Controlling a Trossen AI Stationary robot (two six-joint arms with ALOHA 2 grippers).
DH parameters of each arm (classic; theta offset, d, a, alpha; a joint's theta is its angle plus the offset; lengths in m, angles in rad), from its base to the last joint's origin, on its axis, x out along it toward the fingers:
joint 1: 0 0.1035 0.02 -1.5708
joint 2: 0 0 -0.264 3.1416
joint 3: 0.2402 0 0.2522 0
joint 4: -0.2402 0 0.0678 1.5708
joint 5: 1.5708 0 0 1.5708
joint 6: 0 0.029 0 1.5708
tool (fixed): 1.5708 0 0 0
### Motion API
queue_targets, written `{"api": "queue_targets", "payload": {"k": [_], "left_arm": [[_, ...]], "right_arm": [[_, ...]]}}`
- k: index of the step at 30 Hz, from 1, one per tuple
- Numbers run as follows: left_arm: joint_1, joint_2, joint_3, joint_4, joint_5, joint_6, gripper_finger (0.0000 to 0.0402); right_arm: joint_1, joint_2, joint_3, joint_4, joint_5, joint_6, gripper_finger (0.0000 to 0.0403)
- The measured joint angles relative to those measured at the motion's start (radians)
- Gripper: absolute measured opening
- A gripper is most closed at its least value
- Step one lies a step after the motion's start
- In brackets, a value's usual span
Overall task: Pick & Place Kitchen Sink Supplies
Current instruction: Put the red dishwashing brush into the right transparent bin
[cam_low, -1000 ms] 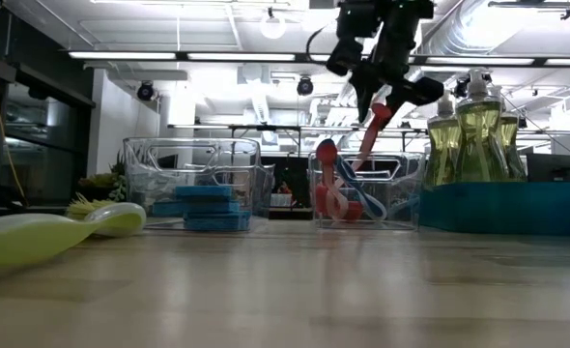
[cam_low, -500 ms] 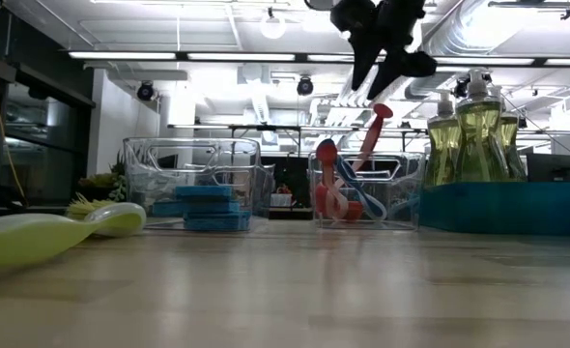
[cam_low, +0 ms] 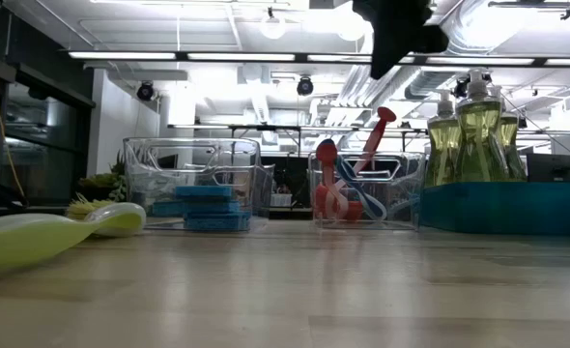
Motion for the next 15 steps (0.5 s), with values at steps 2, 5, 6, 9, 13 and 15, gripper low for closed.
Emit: {"api": "queue_targets", "payload": {"k": [2,5,6,9,13,15], "left_arm": [[0.000,0.000,0.000,0.000,-0.001,0.000,0.0095],[0.000,0.000,0.000,0.000,-0.006,0.000,0.0095],[0.000,0.000,0.000,0.000,-0.006,0.001,0.0095],[0.000,0.000,0.000,0.000,-0.008,0.001,0.0095],[0.000,0.000,0.000,0.001,-0.012,0.000,0.0095],[0.000,0.000,0.000,0.000,-0.021,-0.006,0.0095]], "right_arm": [[0.028,0.000,0.000,-0.024,0.025,0.020,0.0006],[0.063,0.004,-0.010,-0.040,0.067,0.049,0.0006],[0.069,0.004,-0.021,-0.039,0.079,0.055,0.0003],[0.065,0.004,-0.064,-0.025,0.057,0.073,0.0003],[0.061,0.006,-0.134,0.015,0.053,0.083,0.0001],[0.056,0.006,-0.149,0.021,0.059,0.088,0.0001]]}}
